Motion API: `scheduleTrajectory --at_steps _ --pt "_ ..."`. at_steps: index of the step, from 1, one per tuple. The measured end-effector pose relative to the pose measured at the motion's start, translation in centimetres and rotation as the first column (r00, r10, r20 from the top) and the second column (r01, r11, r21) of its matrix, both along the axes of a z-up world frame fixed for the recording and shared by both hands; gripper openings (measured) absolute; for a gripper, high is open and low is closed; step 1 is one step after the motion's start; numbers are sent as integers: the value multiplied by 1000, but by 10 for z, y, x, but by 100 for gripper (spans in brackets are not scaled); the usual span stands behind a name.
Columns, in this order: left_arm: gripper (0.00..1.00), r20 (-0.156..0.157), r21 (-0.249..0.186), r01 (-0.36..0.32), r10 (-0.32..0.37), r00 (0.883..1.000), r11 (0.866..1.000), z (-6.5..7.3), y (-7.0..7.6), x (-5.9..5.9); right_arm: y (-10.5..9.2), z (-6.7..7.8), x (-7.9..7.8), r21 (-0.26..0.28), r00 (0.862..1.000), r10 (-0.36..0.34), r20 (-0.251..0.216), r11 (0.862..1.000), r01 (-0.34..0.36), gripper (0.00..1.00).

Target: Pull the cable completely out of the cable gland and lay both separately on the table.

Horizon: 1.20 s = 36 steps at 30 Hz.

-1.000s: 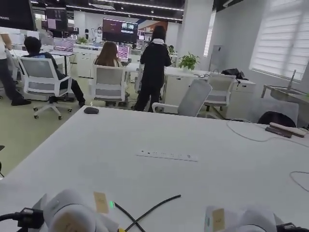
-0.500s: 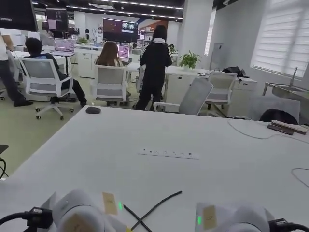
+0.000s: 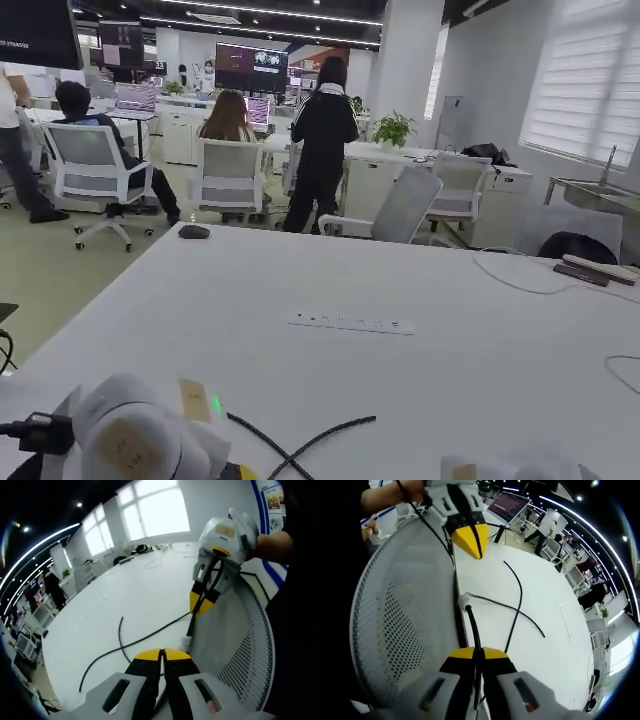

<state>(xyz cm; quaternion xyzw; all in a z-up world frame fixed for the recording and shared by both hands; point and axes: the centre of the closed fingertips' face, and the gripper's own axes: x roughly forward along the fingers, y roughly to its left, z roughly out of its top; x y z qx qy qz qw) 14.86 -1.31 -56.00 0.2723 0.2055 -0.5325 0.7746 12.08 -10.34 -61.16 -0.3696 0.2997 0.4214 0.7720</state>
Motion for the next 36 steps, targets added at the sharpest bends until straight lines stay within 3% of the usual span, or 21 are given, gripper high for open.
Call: scheduleTrajectory --at_steps 2,5,7,10,13,14,16,17,21,24,33,36 --pt "2 -6 15 -6 6 1000 1000 -4 3 2 5 -3 -2 50 999 -18 -31 999 19 2" --pt "2 -1 12 -21 21 1000 1000 -2 7 3 1 -6 1 11 1000 -9 -20 1000 9 2" --pt "2 -12 14 -30 30 999 999 -5 11 2 1 -6 1 13 1000 -10 -20 1000 10 2" --pt "2 -17 56 -62 63 998 997 -16 25 8 2 -8 0 17 1000 -9 -28 1000 10 2" --pt "2 -28 49 -67 68 997 997 -16 29 10 1 -8 1 13 1000 -13 -26 1000 13 2" --pt "3 -37 49 -53 55 998 997 -17 27 7 0 -7 1 15 1000 -14 -24 1000 14 2" --pt "3 -15 50 25 -24 1000 998 -16 17 1 0 -5 2 17 1000 -12 -22 1000 12 2" --pt "5 -20 48 20 -19 1000 999 -17 13 -1 -1 -5 2 20 1000 -14 -22 1000 14 2" --pt "27 -35 12 72 -72 997 997 -25 -13 -5 -1 -2 3 29 1000 -19 -19 999 20 2" --pt "32 -54 26 143 -141 988 989 -35 -28 -12 0 1 2 40 1000 -20 -14 999 20 2" --pt "30 -58 43 197 -195 979 979 -52 -51 -7 1 11 -1 80 1000 -19 6 997 18 2" --pt "18 -53 44 225 -222 974 973 -52 -54 -9 2 15 -1 104 1000 -22 9 994 21 2"
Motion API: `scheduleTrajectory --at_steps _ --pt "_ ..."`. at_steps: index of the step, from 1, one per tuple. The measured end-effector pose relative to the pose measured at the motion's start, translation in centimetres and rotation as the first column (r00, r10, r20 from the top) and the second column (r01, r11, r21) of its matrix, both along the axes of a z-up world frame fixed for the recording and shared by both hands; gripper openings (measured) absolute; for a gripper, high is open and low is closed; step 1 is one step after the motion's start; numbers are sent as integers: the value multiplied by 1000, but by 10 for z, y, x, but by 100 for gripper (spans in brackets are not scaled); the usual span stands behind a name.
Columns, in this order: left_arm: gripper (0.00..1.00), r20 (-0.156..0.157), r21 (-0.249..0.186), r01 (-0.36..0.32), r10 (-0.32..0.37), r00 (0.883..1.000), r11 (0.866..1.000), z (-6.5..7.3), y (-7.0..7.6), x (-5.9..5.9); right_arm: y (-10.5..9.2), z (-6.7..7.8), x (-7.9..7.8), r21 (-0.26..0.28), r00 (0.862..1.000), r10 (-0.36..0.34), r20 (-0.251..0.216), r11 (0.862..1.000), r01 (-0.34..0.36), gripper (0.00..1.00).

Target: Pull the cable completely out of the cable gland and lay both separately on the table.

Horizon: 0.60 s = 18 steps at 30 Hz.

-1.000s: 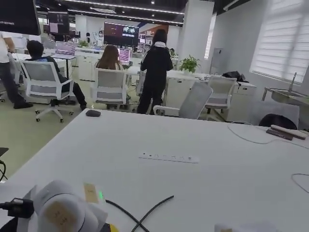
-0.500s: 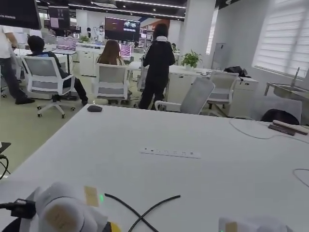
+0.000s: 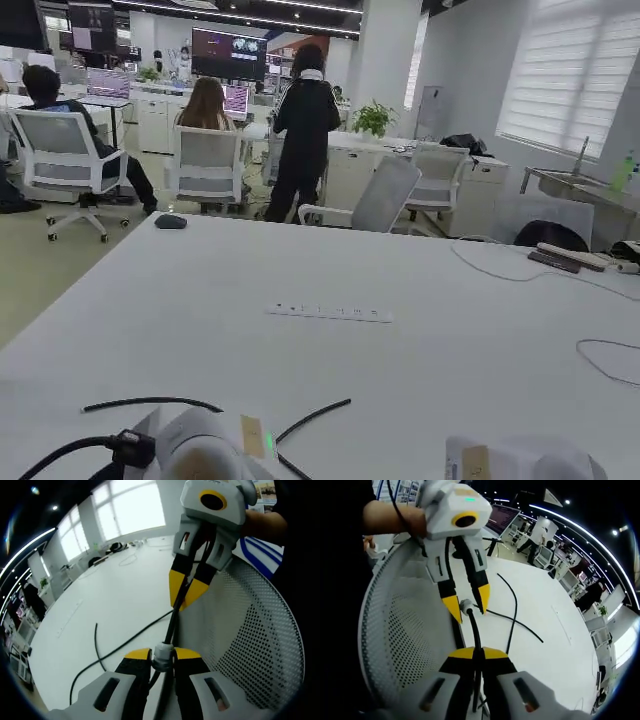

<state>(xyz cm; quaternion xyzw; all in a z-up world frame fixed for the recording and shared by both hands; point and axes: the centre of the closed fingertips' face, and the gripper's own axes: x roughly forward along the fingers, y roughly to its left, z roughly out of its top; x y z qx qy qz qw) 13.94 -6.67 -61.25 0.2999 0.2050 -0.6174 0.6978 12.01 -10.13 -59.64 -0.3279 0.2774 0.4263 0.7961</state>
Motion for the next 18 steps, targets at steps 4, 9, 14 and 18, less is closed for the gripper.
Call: scheduleTrajectory --at_steps 4,9,14,18 --pt "18 28 20 5 -5 1000 1000 0 2 1 -4 0 2 -10 1000 -4 5 1000 4 2" --pt "18 50 9 -33 32 998 999 8 11 7 -9 -3 5 0 1000 -19 1 1000 19 2" --pt "17 71 31 -46 44 996 998 10 18 8 -14 -13 6 -58 1000 -10 0 998 10 2" --pt "17 66 44 -60 57 996 997 8 26 9 -23 -18 9 -72 1000 -25 -7 997 24 2"
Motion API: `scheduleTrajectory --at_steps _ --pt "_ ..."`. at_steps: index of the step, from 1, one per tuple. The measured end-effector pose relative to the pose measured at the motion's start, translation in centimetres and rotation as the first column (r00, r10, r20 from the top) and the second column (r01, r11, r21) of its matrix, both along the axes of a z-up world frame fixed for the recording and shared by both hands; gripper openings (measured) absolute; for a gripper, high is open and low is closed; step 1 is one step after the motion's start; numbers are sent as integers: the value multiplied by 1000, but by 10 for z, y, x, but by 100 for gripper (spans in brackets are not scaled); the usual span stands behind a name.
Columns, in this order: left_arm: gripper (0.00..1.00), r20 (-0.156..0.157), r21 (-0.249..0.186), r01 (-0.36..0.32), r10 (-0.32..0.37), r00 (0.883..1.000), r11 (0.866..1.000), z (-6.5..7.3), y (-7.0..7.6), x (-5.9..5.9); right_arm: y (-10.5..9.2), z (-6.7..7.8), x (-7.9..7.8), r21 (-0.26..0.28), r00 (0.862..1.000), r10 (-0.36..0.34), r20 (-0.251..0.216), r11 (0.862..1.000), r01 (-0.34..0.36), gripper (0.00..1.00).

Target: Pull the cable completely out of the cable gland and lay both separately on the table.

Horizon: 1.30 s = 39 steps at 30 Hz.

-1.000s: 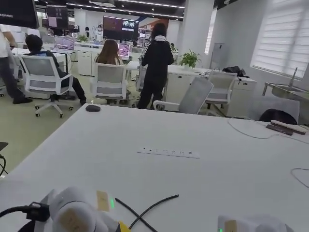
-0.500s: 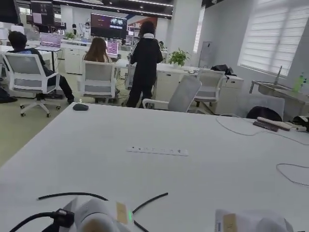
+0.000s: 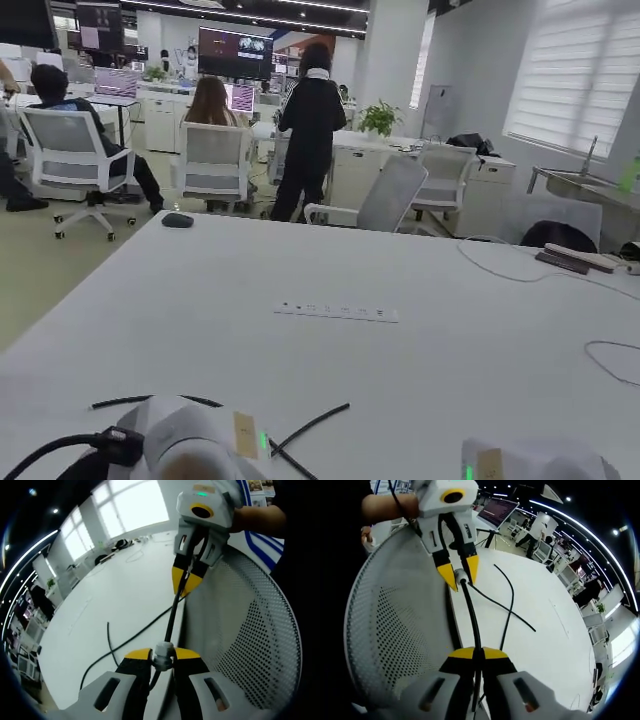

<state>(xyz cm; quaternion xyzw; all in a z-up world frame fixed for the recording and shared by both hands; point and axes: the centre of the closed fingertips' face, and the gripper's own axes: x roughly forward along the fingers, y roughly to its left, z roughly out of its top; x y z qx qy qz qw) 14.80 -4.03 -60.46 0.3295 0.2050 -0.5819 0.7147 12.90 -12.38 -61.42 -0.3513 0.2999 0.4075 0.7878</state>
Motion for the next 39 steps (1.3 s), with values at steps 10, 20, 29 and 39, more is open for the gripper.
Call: scheduleTrajectory --at_steps 10,20,29,39 --pt "17 9 48 -29 29 1000 998 0 16 1 -22 -22 -7 -72 985 -118 -123 991 110 6" --pt "17 42 137 -33 28 999 990 -2 15 -2 57 21 0 162 993 11 -117 987 8 24" --pt "17 76 161 2 -14 997 987 4 9 -7 101 22 -3 194 984 117 -136 977 -89 17" --pt "17 32 137 2 -7 999 991 7 13 -11 98 19 -5 186 984 140 -113 976 -117 2"
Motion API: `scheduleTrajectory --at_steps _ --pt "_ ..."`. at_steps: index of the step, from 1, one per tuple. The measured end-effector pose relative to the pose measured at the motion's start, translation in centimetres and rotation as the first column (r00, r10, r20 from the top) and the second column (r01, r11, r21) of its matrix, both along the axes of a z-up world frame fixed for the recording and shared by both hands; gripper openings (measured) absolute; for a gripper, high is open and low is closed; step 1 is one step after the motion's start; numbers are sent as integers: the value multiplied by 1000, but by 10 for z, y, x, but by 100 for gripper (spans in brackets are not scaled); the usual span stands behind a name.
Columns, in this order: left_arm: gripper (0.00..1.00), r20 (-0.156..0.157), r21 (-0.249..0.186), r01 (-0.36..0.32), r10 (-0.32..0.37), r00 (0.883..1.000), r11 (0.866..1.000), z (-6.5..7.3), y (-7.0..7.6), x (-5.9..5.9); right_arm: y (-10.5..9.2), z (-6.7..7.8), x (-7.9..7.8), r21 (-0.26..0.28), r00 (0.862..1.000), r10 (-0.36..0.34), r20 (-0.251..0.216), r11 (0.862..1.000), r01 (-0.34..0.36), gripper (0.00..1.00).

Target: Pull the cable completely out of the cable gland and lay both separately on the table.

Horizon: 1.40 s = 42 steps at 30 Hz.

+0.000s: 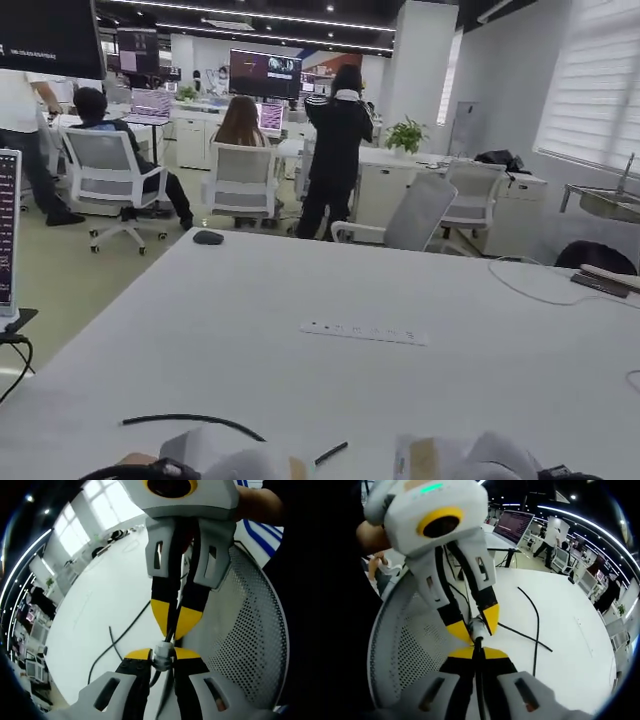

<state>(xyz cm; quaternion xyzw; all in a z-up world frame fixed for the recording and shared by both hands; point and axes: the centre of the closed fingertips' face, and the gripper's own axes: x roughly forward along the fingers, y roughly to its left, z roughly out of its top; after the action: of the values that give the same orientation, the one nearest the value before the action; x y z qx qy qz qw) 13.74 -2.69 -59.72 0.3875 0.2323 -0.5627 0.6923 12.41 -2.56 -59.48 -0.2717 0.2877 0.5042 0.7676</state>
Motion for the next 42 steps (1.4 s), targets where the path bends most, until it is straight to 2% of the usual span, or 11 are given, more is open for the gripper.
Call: scheduleTrajectory --at_steps 2,5,11,15,19,23,25,27,33,35,42 --pt "17 12 31 -5 5 1000 1000 -3 6 3 -3 -2 1 -14 1000 4 7 1000 -3 2" --pt "17 -1 20 -25 26 1000 999 -4 12 5 -10 -5 -1 -38 1000 11 13 999 -10 2" --pt "17 4 24 -67 67 998 997 -4 23 7 -29 -12 2 -82 1000 -2 15 997 3 2" --pt "17 8 19 -91 91 996 996 -1 30 11 -49 -23 4 -150 1000 -25 16 988 27 2" --pt "17 9 7 -101 101 995 995 2 29 12 -64 -30 5 -175 998 -58 9 983 58 2" --pt "17 11 14 -99 99 995 995 -1 25 12 -66 -33 3 -173 997 -81 -11 982 78 3" --pt "17 15 21 -97 97 995 995 -2 25 12 -65 -34 4 -182 996 -90 -7 979 87 14" --pt "17 13 22 -94 94 996 995 -3 24 11 -57 -28 5 -140 995 -98 2 985 97 21" --pt "17 22 26 -87 86 996 996 -4 21 9 -28 5 8 -22 997 -71 37 997 72 22" --pt "17 20 23 -87 86 996 996 -4 19 9 -20 11 8 6 998 -57 35 998 57 22" --pt "17 34 16 -68 68 997 998 0 12 7 -8 5 7 0 999 -27 29 1000 27 13"
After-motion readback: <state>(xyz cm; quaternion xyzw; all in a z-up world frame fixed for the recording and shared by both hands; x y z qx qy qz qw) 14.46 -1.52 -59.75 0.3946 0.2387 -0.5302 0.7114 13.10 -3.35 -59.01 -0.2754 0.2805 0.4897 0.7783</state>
